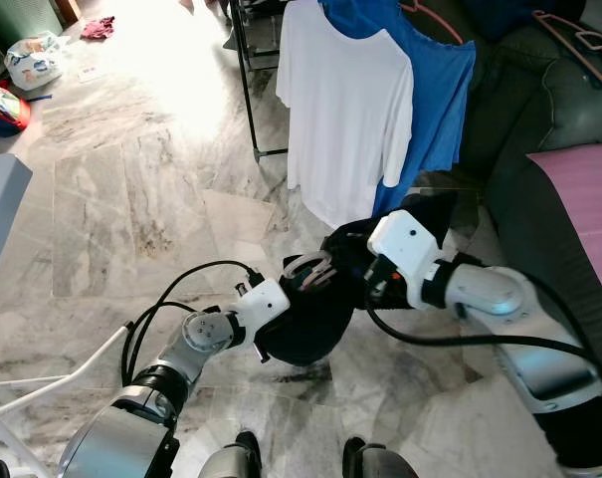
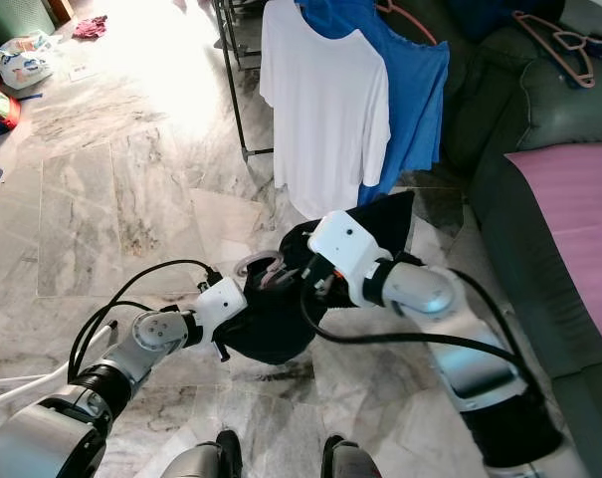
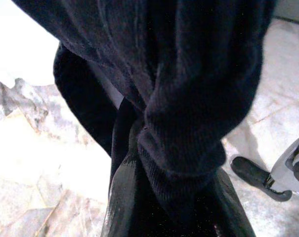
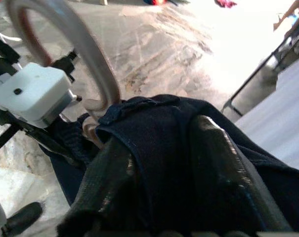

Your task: Hang hanger

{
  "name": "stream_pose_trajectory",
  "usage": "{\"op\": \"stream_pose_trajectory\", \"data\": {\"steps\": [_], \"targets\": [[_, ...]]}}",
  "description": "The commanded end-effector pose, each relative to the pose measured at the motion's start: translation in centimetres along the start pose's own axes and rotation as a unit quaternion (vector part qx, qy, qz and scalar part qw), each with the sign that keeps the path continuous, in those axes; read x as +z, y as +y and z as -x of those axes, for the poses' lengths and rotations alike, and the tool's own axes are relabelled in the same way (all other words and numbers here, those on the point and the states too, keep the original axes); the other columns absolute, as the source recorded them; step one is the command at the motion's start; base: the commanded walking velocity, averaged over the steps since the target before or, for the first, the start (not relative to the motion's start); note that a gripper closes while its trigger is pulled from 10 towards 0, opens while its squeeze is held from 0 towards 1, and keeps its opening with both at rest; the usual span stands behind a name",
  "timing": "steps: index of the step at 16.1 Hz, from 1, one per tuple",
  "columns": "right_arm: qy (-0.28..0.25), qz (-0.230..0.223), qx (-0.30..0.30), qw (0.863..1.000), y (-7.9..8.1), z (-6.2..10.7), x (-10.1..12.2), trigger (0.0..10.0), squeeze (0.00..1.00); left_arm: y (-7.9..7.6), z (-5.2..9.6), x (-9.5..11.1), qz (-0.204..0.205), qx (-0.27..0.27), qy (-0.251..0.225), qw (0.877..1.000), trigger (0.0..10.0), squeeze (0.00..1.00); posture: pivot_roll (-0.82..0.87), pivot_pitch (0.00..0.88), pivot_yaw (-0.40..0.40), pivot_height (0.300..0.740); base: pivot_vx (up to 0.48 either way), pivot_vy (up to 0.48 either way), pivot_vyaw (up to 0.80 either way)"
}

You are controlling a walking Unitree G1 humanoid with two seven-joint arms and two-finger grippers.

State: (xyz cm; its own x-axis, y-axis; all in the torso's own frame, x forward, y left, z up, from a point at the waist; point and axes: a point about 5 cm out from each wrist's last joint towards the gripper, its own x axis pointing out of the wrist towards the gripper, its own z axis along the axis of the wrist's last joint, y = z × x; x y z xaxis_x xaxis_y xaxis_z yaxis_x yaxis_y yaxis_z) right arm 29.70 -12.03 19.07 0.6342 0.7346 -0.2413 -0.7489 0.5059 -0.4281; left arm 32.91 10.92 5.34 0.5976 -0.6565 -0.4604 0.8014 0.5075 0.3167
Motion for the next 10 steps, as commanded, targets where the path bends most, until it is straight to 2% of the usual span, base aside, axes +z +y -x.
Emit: {"op": "stream_pose_trajectory", "data": {"steps": [1, 4, 7, 9, 10], "targets": [[-0.033, 0.018, 0.046, 0.998, 1.3, -0.3, 1.1, 10.0, 1.0, 0.4, -0.4, 1.7, -0.023, -0.004, -0.031, 0.999, 0.0, 0.0, -0.09, 0.231, 0.052, 0.74, 0.0, 0.0, 0.0], [-0.11, -0.023, 0.058, 0.992, 0.9, 0.7, 3.0, 10.0, 1.0, 0.4, -0.4, 1.8, -0.026, -0.011, -0.033, 0.999, 0.0, 0.0, -0.09, 0.228, 0.051, 0.74, 0.0, 0.0, 0.0], [-0.161, -0.053, 0.068, 0.983, 0.8, 1.6, 4.4, 10.0, 1.0, 0.4, -0.4, 1.9, -0.029, -0.016, -0.033, 0.999, 0.0, 0.0, -0.09, 0.225, 0.05, 0.74, 0.0, 0.0, 0.0], [-0.145, -0.066, 0.092, 0.983, 1.3, 2.0, 4.0, 10.0, 1.0, 0.4, -0.3, 1.7, -0.029, -0.019, -0.031, 0.999, 0.0, 0.0, -0.1, 0.223, 0.05, 0.74, 0.0, 0.0, 0.0], [-0.093, -0.056, 0.115, 0.987, 2.1, 2.2, 2.5, 10.0, 1.0, 0.4, -0.3, 1.7, -0.03, -0.019, -0.029, 0.999, 0.0, 0.0, -0.1, 0.221, 0.051, 0.74, 0.0, 0.0, 0.0]]}}
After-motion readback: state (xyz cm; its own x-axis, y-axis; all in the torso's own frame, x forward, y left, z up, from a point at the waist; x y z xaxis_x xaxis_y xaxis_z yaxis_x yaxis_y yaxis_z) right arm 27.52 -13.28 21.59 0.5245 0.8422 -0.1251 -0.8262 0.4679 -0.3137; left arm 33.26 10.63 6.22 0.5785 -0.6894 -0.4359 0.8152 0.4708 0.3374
